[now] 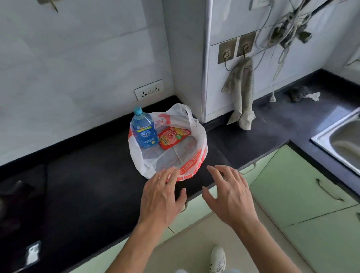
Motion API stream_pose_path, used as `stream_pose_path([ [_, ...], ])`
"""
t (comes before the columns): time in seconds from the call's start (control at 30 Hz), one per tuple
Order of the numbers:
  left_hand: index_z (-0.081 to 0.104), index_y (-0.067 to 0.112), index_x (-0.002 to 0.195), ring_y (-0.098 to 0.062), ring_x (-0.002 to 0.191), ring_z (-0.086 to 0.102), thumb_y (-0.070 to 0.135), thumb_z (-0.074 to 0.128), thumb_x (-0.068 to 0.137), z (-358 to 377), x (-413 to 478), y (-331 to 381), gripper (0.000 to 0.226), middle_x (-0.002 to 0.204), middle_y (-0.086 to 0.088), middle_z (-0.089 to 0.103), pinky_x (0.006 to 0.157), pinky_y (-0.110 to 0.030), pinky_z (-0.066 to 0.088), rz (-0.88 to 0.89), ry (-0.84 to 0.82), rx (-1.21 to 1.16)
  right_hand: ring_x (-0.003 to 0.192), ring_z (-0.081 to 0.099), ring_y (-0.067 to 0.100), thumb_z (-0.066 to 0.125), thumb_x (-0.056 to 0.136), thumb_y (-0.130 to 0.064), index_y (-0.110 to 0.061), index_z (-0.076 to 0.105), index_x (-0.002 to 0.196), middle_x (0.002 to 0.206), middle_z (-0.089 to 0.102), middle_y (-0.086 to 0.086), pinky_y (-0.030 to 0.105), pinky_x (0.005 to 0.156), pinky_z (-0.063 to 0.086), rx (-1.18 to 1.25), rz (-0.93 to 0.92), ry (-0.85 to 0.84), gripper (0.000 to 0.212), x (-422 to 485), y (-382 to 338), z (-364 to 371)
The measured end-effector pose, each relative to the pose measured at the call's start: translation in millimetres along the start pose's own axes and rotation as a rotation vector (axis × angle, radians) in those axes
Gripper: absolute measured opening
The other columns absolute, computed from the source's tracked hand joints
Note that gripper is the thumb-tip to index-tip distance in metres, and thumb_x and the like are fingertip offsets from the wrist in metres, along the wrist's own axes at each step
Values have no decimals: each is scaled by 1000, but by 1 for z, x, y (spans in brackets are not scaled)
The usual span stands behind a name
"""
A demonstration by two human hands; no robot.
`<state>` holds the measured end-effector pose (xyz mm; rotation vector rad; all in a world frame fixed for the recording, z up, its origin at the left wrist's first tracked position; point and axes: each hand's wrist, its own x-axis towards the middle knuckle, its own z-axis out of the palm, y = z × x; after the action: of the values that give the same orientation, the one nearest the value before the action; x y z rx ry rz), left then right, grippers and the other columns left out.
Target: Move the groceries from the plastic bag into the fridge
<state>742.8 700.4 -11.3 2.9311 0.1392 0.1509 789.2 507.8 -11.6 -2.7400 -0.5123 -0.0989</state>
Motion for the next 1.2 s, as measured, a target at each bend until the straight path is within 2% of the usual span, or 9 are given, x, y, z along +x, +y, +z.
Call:
stream_pose_path([
  [0.17,53,18,135,-19,126,56,46,63,87,4,25,-2,56,135,-1,61,102,-36,47,-133,30,-15,122,59,28,49,87,-50,-19,56,135,127,65,4,47,104,49,57,-121,-19,57,56,11,5],
  [0.37,48,23,141,-15,132,50,54,47,89,14,52,-33,60,143,3,54,105,-34,44,-285,79,-32,119,61,31,47,87,-50,-19,58,132,126,66,6,48,99,51,63,-234,-65,56,113,5,31],
  [0.5,47,25,140,-13,133,47,48,60,90,31,78,-62,57,145,3,52,107,-33,43,-371,100,-131,109,65,32,46,85,-52,-20,56,130,124,66,5,47,89,55,80,-269,-122,56,149,-8,58],
  [0.67,49,20,139,-13,129,48,38,66,89,56,112,-103,56,141,1,53,97,-20,37,-384,126,-187,117,61,32,60,91,-49,-24,48,138,135,61,4,49,94,54,80,-252,-239,55,190,-26,104],
  [0.73,52,15,138,-16,128,50,33,68,89,70,128,-122,54,139,-2,55,97,-22,39,-379,113,-200,123,55,30,58,94,-48,-26,41,143,142,55,3,47,99,51,70,-238,-318,57,210,-36,125],
  [0.87,58,8,133,-21,122,56,31,71,88,88,159,-157,52,133,-6,59,99,-28,42,-419,107,-257,117,57,31,52,95,-46,-19,43,143,128,58,8,45,93,52,53,-194,-421,55,249,-50,165],
  [0.97,63,12,124,-19,114,60,30,76,83,91,180,-180,46,123,-3,65,98,-32,47,-405,147,-312,108,60,33,36,82,-61,-14,53,133,117,61,11,45,86,52,167,-112,-446,71,271,-60,187],
  [1.03,64,14,121,-16,109,61,29,81,78,89,193,-193,49,120,-1,66,95,-34,52,-411,176,-385,109,59,35,42,81,-62,-15,54,134,119,62,14,45,87,51,210,-91,-448,72,284,-63,200],
  [1.2,53,17,132,-5,114,59,26,87,70,88,217,-218,71,126,4,62,96,-25,51,-365,145,-552,115,55,34,67,89,-38,-16,56,136,125,62,12,41,92,45,242,-57,-446,53,302,-66,222],
])
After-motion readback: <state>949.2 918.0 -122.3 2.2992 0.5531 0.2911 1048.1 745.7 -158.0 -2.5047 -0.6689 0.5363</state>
